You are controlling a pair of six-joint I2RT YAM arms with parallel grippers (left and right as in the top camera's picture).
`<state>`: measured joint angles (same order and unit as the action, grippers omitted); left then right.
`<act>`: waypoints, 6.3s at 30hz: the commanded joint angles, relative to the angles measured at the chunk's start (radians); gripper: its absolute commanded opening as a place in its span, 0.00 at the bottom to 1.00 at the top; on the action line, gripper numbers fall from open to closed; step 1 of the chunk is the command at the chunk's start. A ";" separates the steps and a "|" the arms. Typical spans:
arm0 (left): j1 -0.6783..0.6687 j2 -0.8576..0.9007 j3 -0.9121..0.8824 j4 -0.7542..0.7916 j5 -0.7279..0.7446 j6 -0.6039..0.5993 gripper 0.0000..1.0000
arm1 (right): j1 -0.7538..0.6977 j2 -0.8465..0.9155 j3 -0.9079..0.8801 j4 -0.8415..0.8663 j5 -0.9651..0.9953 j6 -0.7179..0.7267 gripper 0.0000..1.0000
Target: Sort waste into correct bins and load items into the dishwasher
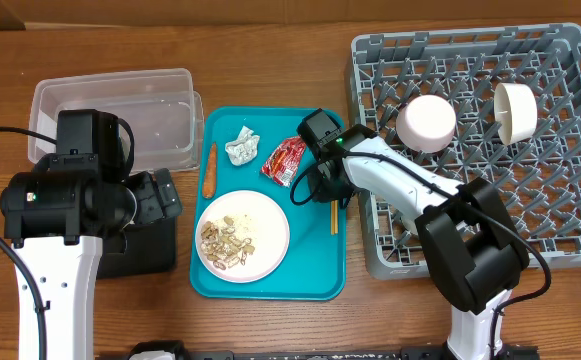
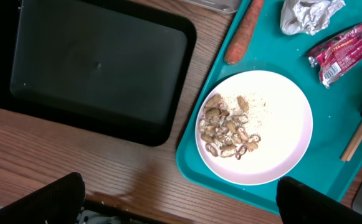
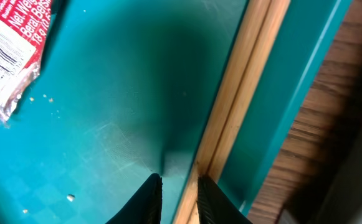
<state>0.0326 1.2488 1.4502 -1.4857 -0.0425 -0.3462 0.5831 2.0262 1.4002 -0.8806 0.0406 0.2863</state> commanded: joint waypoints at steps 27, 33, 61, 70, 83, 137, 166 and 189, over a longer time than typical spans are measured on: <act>-0.007 0.006 0.005 0.002 -0.017 -0.021 1.00 | -0.005 -0.152 0.322 -0.233 -0.033 -0.021 0.04; -0.007 0.006 0.005 0.002 -0.017 -0.021 1.00 | -0.127 -0.203 0.340 -0.257 -0.016 0.031 0.04; -0.007 0.006 0.005 0.002 -0.017 -0.021 1.00 | -0.047 -0.269 0.231 -0.239 0.018 -0.103 0.53; -0.007 0.006 0.005 0.002 -0.017 -0.021 1.00 | 0.051 -0.099 0.093 -0.067 0.135 0.029 0.44; -0.007 0.006 0.005 0.002 -0.017 -0.021 1.00 | 0.024 0.073 0.084 -0.055 0.070 0.016 0.15; -0.007 0.006 0.005 0.002 -0.017 -0.021 1.00 | -0.229 -0.617 0.236 -0.303 -0.187 -0.057 1.00; -0.007 0.006 0.005 0.002 -0.017 -0.021 1.00 | -0.409 -1.312 -0.218 0.106 0.142 -0.081 1.00; -0.007 0.006 0.005 0.002 -0.017 -0.021 1.00 | -0.430 -1.996 -1.226 0.585 -0.010 -0.077 1.00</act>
<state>0.0326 1.2488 1.4490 -1.4853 -0.0429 -0.3462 0.1570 0.0933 0.2142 -0.3069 0.0418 0.2092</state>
